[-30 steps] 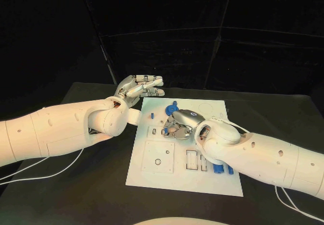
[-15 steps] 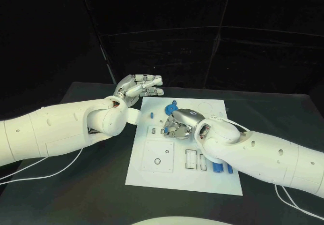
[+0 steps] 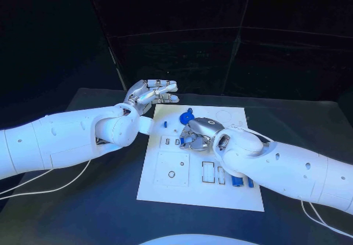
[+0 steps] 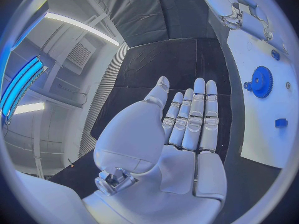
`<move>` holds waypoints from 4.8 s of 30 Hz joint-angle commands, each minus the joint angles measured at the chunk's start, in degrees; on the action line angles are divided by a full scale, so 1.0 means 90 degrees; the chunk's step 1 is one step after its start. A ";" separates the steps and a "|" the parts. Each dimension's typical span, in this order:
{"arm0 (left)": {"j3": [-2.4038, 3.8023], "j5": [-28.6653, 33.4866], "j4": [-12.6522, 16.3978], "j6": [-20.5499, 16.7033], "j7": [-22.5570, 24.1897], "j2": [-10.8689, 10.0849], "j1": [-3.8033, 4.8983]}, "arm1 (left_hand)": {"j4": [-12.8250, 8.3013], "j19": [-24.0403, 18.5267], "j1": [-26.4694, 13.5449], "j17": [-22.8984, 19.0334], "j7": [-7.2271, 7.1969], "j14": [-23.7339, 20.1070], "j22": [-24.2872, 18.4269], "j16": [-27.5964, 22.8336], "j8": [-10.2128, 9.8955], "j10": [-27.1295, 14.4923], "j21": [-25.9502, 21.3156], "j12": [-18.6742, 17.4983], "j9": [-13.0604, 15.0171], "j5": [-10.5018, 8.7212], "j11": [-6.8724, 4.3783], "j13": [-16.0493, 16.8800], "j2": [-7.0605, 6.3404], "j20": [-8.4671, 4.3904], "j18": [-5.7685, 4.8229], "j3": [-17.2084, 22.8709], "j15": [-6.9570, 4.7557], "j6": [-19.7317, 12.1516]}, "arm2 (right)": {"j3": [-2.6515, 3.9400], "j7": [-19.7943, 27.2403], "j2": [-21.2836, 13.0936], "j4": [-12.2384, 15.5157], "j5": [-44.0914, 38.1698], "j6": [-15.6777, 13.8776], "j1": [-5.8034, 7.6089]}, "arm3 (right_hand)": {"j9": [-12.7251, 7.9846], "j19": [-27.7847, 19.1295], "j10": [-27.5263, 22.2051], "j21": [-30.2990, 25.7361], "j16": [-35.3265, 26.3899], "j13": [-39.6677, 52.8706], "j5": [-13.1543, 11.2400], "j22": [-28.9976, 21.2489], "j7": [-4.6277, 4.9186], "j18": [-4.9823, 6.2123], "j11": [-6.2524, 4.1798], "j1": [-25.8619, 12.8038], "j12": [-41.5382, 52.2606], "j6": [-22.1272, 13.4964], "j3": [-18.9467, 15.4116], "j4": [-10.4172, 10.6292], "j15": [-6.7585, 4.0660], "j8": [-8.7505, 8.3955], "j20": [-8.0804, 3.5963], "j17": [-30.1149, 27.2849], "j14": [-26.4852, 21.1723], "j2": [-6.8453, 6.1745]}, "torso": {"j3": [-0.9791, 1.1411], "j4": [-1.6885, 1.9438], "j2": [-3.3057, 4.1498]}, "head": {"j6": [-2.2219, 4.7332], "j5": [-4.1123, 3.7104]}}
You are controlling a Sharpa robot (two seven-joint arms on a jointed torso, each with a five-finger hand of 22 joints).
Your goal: Assemble the parts on the task board
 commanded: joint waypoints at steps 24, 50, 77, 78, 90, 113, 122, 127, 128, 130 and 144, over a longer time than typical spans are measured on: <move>0.0004 -0.0040 0.0003 0.0068 0.0045 -0.0005 0.0010 | -0.0041 0.0034 -0.0046 0.0007 0.0097 0.0053 -0.0008 -0.0039 -0.0042 0.0013 -0.0036 -0.0044 -0.0001 -0.0009 0.0023 -0.0001 0.0015 -0.0007 0.0081 -0.0008 0.0012 0.0025 | -0.0032 -0.0081 -0.0021 0.0031 -0.0109 -0.0424 -0.0029 | -0.0023 -0.0228 -0.0418 -0.0235 -0.0115 -0.0388 0.0130 -0.0392 0.0214 0.0025 0.0216 -0.0357 -0.0336 -0.0788 -0.0322 0.0207 0.0210 -0.0322 0.0163 0.0750 0.0468 -0.0357 | -0.0002 0.0004 0.0002 | 0.0013 0.0029; 0.0005 -0.2447 -0.0106 0.0434 -0.2260 -0.0214 0.0032 | 0.0228 0.2497 -0.1032 0.6610 -0.0765 0.2756 0.1245 0.7039 0.0488 0.2490 0.2355 0.1948 0.0259 0.0009 -0.0990 0.1266 -0.0037 -0.1097 0.0076 -0.0089 -0.1081 0.1148 | 0.0005 0.1929 -0.2028 0.1597 0.1946 -0.1055 0.0421 | 0.0000 -0.0502 -0.0812 -0.0510 -0.0238 -0.0789 0.0373 -0.0889 0.0417 0.0107 0.0403 -0.0059 -0.0528 -0.1583 -0.0722 0.0645 0.0375 -0.0323 0.0325 0.0539 0.0408 -0.0497 | 0.0065 -0.0010 -0.0174 | 0.0000 -0.0023; -0.0138 -0.6340 -0.0559 0.2154 -0.6414 0.0912 0.0545 | 0.1746 0.3093 -0.1929 0.8794 -0.1027 0.2910 0.6093 0.8791 0.2110 0.2316 0.6302 0.7020 0.1851 -0.0017 -0.1205 0.6534 0.0037 -0.1280 -0.0501 -0.1374 -0.1251 0.0720 | 0.0033 0.1775 -0.2452 0.0879 0.3713 -0.0920 0.0859 | -0.0004 -0.0787 -0.1158 -0.0819 -0.0497 -0.1255 0.0393 -0.1482 0.0389 0.0202 0.0376 -0.0040 -0.0844 -0.1536 -0.0877 0.0783 0.0348 -0.0174 0.0303 0.0121 0.0293 -0.0353 | 0.0141 0.0004 -0.0338 | -0.0117 -0.0117; -0.0151 -0.6376 -0.0576 0.2186 -0.6453 0.0955 0.0552 | 0.1775 0.3098 -0.1930 0.8803 -0.1031 0.2912 0.6131 0.8796 0.2138 0.2326 0.6327 0.7037 0.1877 -0.0018 -0.1209 0.6557 0.0036 -0.1280 -0.0506 -0.1398 -0.1253 0.0719 | 0.0033 0.1769 -0.2442 0.0872 0.3716 -0.0919 0.0859 | -0.0004 -0.0787 -0.1158 -0.0819 -0.0497 -0.1255 0.0393 -0.1482 0.0389 0.0202 0.0376 -0.0040 -0.0844 -0.1536 -0.0877 0.0783 0.0348 -0.0174 0.0303 0.0121 0.0293 -0.0353 | 0.0139 0.0001 -0.0339 | -0.0120 -0.0116; -0.0268 -0.6494 -0.0773 0.2645 -0.6724 0.1323 0.0581 | 0.1959 0.3109 -0.1913 0.8805 -0.1080 0.2913 0.6306 0.8798 0.2365 0.2393 0.6448 0.7146 0.2091 -0.0017 -0.1249 0.6708 0.0050 -0.1300 -0.0525 -0.1546 -0.1282 0.0724 | 0.0033 0.1720 -0.2363 0.0802 0.3725 -0.0900 0.0860 | -0.0005 -0.0793 -0.1165 -0.0828 -0.0506 -0.1265 0.0394 -0.1494 0.0389 0.0204 0.0376 -0.0042 -0.0850 -0.1539 -0.0885 0.0790 0.0348 -0.0172 0.0303 0.0108 0.0289 -0.0353 | 0.0132 0.0021 -0.0328 | -0.0151 -0.0105; -0.0379 -0.6501 -0.0868 0.3056 -0.6790 0.1540 0.0578 | 0.2015 0.3114 -0.1794 0.8805 -0.1103 0.2913 0.6431 0.8798 0.2519 0.2432 0.6532 0.7213 0.2270 -0.0017 -0.1269 0.6806 0.0080 -0.1316 -0.0541 -0.1608 -0.1299 0.0660 | 0.0032 0.1678 -0.2298 0.0711 0.3726 -0.0841 0.0860 | -0.0006 -0.0837 -0.1203 -0.0888 -0.0554 -0.1329 0.0453 -0.1594 0.0387 0.0219 0.0373 -0.0027 -0.0889 -0.1546 -0.0910 0.0817 0.0345 -0.0153 0.0301 0.0040 0.0273 -0.0328 | 0.0132 0.0017 -0.0329 | -0.0195 -0.0097; -0.0387 -0.6501 -0.0894 0.3173 -0.6800 0.1590 0.0578 | 0.1943 0.3098 -0.1594 0.8805 -0.1104 0.2913 0.6467 0.8798 0.2606 0.2428 0.6559 0.7215 0.2391 -0.0013 -0.1270 0.6821 0.0118 -0.1317 -0.0543 -0.1593 -0.1300 0.0586 | 0.0031 0.1660 -0.2291 0.0691 0.3726 -0.0789 0.0860 | -0.0008 -0.0983 -0.1355 -0.1063 -0.0690 -0.1532 0.0484 -0.1892 0.0384 0.0264 0.0370 0.0014 -0.1038 -0.1567 -0.0937 0.0842 0.0340 -0.0129 0.0297 -0.0158 0.0217 -0.0288 | 0.0134 0.0015 -0.0326 | -0.0219 -0.0098; -0.0388 -0.6501 -0.0915 0.3245 -0.6808 0.1626 0.0578 | 0.1910 0.3095 -0.1524 0.8805 -0.1103 0.2913 0.6483 0.8798 0.2635 0.2434 0.6569 0.7225 0.2432 -0.0012 -0.1269 0.6838 0.0155 -0.1315 -0.0545 -0.1571 -0.1298 0.0562 | 0.0031 0.1663 -0.2276 0.0681 0.3726 -0.0776 0.0860 | -0.0008 -0.0995 -0.1359 -0.1085 -0.0710 -0.1544 0.0494 -0.1920 0.0383 0.0267 0.0368 0.0029 -0.1044 -0.1569 -0.0940 0.0844 0.0339 -0.0121 0.0296 -0.0182 0.0210 -0.0275 | 0.0133 0.0017 -0.0326 | -0.0231 -0.0103; -0.0388 -0.6501 -0.0918 0.3251 -0.6809 0.1629 0.0578 | 0.1906 0.3094 -0.1517 0.8805 -0.1103 0.2913 0.6485 0.8798 0.2638 0.2435 0.6570 0.7228 0.2436 -0.0012 -0.1269 0.6842 0.0159 -0.1315 -0.0545 -0.1569 -0.1298 0.0560 | 0.0031 0.1663 -0.2274 0.0678 0.3726 -0.0775 0.0860 | -0.0008 -0.0995 -0.1359 -0.1085 -0.0710 -0.1544 0.0494 -0.1920 0.0383 0.0267 0.0368 0.0029 -0.1044 -0.1569 -0.0940 0.0844 0.0339 -0.0121 0.0296 -0.0182 0.0210 -0.0275 | 0.0133 0.0015 -0.0325 | -0.0233 -0.0105; -0.0388 -0.6500 -0.0923 0.3265 -0.6812 0.1636 0.0578 | 0.1887 0.3090 -0.1484 0.8805 -0.1103 0.2913 0.6487 0.8798 0.2653 0.2438 0.6572 0.7232 0.2458 -0.0011 -0.1269 0.6849 0.0176 -0.1314 -0.0544 -0.1559 -0.1297 0.0549 | 0.0031 0.1663 -0.2269 0.0672 0.3726 -0.0771 0.0860 | -0.0008 -0.0995 -0.1359 -0.1085 -0.0710 -0.1544 0.0494 -0.1920 0.0383 0.0267 0.0368 0.0029 -0.1044 -0.1569 -0.0940 0.0844 0.0339 -0.0121 0.0296 -0.0182 0.0210 -0.0275 | 0.0132 0.0017 -0.0327 | -0.0236 -0.0107; -0.0388 -0.6500 -0.0947 0.3266 -0.6815 0.1683 0.0578 | 0.1604 0.3070 -0.1107 0.8805 -0.1100 0.2913 0.6540 0.8798 0.2774 0.2438 0.6602 0.7231 0.2648 -0.0010 -0.1265 0.6873 0.0416 -0.1306 -0.0546 -0.1330 -0.1293 0.0443 | 0.0031 0.1655 -0.2224 0.0630 0.3726 -0.0735 0.0860 | -0.0007 -0.0993 -0.1342 -0.1123 -0.0727 -0.1554 0.0589 -0.1950 0.0378 0.0268 0.0362 0.0077 -0.1035 -0.1577 -0.0954 0.0845 0.0332 -0.0097 0.0290 -0.0184 0.0214 -0.0246 | 0.0130 0.0022 -0.0323 | -0.0274 -0.0093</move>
